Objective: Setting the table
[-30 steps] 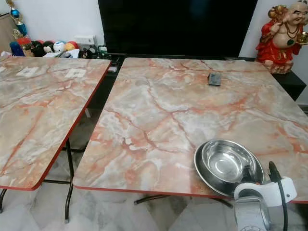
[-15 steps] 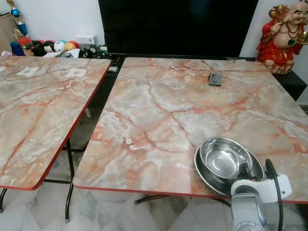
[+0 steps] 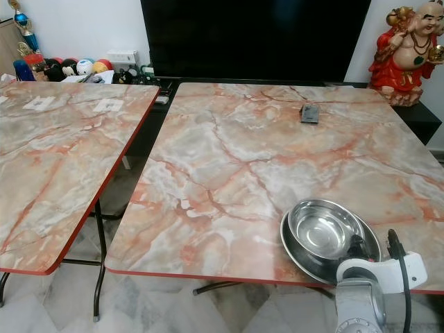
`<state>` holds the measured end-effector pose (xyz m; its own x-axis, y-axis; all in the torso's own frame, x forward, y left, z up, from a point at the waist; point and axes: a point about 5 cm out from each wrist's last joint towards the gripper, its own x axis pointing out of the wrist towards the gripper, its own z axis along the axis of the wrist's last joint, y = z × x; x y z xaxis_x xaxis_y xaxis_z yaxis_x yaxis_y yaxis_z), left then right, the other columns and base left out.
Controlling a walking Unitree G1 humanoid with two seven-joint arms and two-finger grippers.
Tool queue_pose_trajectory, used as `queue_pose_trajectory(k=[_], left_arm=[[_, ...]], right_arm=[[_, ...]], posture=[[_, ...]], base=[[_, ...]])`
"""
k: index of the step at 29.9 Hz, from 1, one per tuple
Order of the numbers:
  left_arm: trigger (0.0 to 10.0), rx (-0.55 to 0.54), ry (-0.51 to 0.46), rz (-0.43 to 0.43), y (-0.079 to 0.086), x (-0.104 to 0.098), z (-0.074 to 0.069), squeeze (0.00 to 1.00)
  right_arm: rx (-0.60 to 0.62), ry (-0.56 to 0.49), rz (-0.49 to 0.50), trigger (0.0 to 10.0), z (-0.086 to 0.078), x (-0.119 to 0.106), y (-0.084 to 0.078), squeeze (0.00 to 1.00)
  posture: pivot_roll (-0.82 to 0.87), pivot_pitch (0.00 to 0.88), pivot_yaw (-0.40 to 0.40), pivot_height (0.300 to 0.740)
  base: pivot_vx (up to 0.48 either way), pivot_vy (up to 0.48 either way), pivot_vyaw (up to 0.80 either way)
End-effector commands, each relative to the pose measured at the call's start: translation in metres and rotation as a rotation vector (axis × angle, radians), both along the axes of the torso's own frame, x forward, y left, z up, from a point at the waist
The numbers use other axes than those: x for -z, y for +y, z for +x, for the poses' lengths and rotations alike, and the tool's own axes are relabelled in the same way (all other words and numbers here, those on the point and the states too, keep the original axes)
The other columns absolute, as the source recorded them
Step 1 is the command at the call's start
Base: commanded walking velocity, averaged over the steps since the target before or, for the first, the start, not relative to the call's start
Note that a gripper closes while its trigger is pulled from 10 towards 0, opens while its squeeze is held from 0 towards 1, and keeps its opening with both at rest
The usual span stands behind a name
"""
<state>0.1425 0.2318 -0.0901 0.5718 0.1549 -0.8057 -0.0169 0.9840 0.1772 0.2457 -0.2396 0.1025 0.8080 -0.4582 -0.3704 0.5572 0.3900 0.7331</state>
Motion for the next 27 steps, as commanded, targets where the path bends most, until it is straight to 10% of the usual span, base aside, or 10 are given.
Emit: queue_pose_trajectory(k=[1,7,8,11,27], left_arm=[[10.0,0.009,0.034,-0.006,-0.001,0.003,-0.006,0.0],[10.0,0.008,0.034,-0.008,-0.003,0.004,-0.007,0.0],[10.0,0.008,0.035,-0.008,-0.003,0.004,-0.007,0.0],[10.0,0.009,0.037,-0.009,-0.004,0.004,-0.007,0.0],[10.0,-0.003,0.031,-0.003,-0.001,0.002,-0.004,0.0]], right_arm=[[0.01,-0.005,0.006,10.0,-0.003,-0.002,0.007,0.46],[0.028,-0.018,-0.023,10.0,-0.003,-0.007,0.003,0.36],[0.03,-0.018,-0.029,10.0,-0.003,-0.008,0.002,0.13],[0.036,-0.02,-0.037,10.0,-0.003,-0.009,0.001,0.0],[-0.104,-0.15,-0.528,10.0,0.01,-0.054,0.007,0.0]], posture=[[-0.06,0.06,-0.014,0.74],[-0.06,0.057,-0.016,0.74],[-0.06,0.058,-0.015,0.74],[-0.06,0.058,-0.016,0.74],[-0.06,0.053,-0.013,0.74]], base=[[0.0,0.0,0.0],[0.0,0.0,0.0],[0.0,0.0,0.0],[0.0,0.0,0.0],[0.0,0.0,0.0]])
